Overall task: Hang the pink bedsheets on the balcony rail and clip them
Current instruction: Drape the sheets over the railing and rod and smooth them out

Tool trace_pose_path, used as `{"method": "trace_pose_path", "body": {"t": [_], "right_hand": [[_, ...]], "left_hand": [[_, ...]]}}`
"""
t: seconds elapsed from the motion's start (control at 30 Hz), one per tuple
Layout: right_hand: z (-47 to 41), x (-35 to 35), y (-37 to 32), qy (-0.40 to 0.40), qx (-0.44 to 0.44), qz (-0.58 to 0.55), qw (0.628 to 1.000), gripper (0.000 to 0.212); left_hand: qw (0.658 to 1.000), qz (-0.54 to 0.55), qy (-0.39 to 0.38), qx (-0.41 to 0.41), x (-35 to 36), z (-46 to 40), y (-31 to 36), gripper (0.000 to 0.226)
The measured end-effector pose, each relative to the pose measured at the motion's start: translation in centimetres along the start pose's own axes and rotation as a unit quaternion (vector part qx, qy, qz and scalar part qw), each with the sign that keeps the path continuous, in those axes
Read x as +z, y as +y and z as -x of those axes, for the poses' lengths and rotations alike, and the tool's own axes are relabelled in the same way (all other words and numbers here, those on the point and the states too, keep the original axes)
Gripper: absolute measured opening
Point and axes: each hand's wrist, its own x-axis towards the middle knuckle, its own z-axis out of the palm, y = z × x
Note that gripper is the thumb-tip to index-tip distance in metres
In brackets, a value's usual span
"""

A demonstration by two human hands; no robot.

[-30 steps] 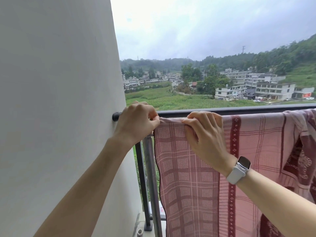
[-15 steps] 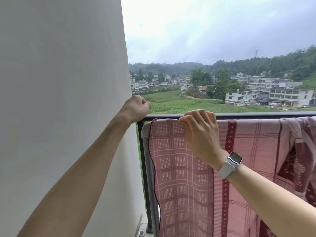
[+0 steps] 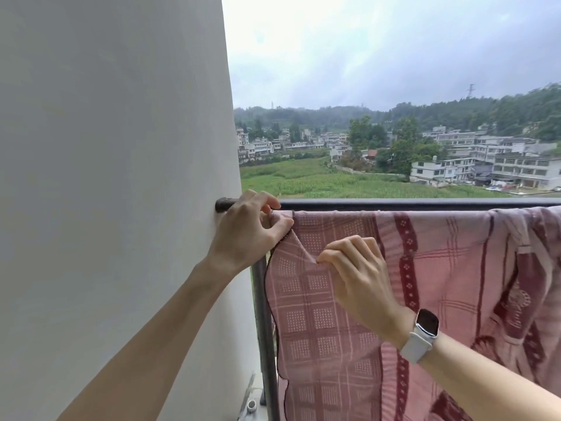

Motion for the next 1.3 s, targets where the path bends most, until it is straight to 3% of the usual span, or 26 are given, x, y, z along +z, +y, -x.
{"method": "trace_pose_path", "body": {"t": [0.13, 0.33, 0.43, 0.5, 0.57, 0.6, 0.67, 0.73, 0.83, 0.93, 1.03, 1.1, 1.3], "right_hand": [[0.1, -0.1, -0.1, -0.023, 0.001, -0.002, 1.0, 0.02], [0.5, -0.2, -0.2, -0.008, 0.008, -0.008, 1.0, 0.022], [0.5, -0.2, 0.0, -0.012, 0.012, -0.009, 1.0, 0.022], [0.4, -0.5, 0.0, -0.013, 0.009, -0.012, 1.0, 0.015], [-0.2, -0.8, -0.1, -0.006, 0.003, -0.013, 1.0, 0.015], [-0.9, -0.9, -0.2, -0.005, 0.003, -0.009, 1.0, 0.021], [-2.7, -0.7, -0.1, -0.005, 0.01, 0.012, 1.0, 0.017], [-4.3, -0.1, -0.1, -0.017, 0.011, 0.039, 0.999, 0.008], [-5.2, 0.9, -0.9, -0.054, -0.01, 0.046, 0.997, 0.008], [-4.4, 1.2, -1.6, -0.064, -0.023, 0.034, 0.997, 0.008], [-4.0, 0.9, -1.2, -0.045, -0.019, 0.032, 0.998, 0.01], [-4.2, 0.8, -0.7, -0.044, -0.002, 0.058, 0.997, 0.013], [-5.5, 1.0, 0.0, -0.108, 0.09, 0.107, 0.984, 0.036]], "left_hand": [[0.997, -0.051, 0.041, 0.05, 1.8, 0.8, 0.9, 0.026], [0.975, -0.201, 0.064, 0.066, 2.5, 0.7, 2.5, 0.014], [0.972, -0.221, 0.064, 0.043, 2.3, 0.9, 3.1, 0.011], [0.984, -0.17, 0.057, -0.02, 1.5, 0.2, 2.9, 0.011], [0.988, -0.015, 0.061, -0.142, 0.5, -1.6, 2.2, 0.01], [0.968, 0.099, 0.055, -0.222, 0.1, -2.8, 1.6, 0.012], [0.893, 0.283, 0.062, -0.344, -0.1, -4.7, 0.3, 0.02], [0.856, 0.331, 0.097, -0.386, 0.1, -5.8, -1.0, 0.024], [0.897, 0.229, 0.136, -0.352, 0.5, -5.0, -2.3, 0.023], [0.937, 0.172, 0.1, -0.289, 0.9, -3.1, -3.6, 0.02], [0.897, 0.314, 0.018, -0.311, 0.8, -1.7, -5.0, 0.015], [0.897, 0.315, -0.014, -0.31, 0.7, -1.1, -5.7, 0.013], [0.951, 0.199, 0.107, -0.211, 0.2, -2.3, -6.3, 0.014]]}}
